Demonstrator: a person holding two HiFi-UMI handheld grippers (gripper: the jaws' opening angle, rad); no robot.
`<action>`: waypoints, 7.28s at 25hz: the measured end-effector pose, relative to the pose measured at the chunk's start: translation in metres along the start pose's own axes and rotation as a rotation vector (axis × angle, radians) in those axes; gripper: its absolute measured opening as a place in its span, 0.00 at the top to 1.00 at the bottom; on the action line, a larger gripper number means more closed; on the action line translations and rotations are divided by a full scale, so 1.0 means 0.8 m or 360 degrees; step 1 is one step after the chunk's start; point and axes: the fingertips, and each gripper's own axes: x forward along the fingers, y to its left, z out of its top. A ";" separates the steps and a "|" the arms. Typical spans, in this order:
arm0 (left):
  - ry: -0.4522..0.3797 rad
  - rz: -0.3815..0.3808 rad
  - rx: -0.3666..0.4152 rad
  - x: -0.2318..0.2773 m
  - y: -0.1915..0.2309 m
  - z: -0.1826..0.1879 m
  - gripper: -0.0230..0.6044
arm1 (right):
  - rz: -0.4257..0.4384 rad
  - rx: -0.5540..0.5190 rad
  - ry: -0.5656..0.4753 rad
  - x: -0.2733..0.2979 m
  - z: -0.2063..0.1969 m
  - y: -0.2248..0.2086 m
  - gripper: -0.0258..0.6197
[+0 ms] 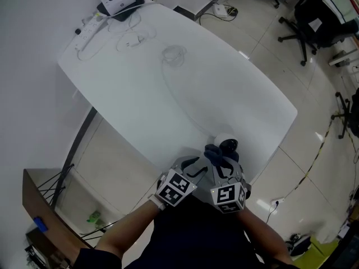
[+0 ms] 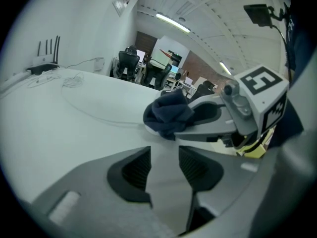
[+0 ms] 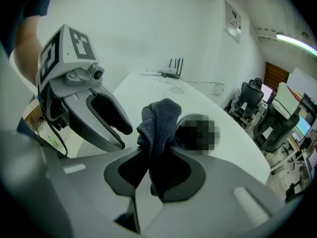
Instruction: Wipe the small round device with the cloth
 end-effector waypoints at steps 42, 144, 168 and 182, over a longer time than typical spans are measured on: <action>-0.0334 -0.0136 0.0621 -0.093 0.007 0.156 0.81 | 0.1008 0.1501 -0.1123 -0.146 0.108 -0.013 0.63; 0.1021 -0.0485 0.1705 0.097 0.031 0.193 0.79 | 0.0587 0.1988 -0.1052 -0.129 -0.055 -0.079 0.80; -0.0153 -0.0143 -0.0418 -0.003 0.014 0.154 0.79 | 0.0687 0.1767 -0.0900 -0.121 -0.006 -0.052 0.81; 0.0038 -0.0057 -0.0618 0.046 0.061 0.073 0.79 | 0.0865 0.1766 -0.0768 -0.074 0.007 -0.032 0.82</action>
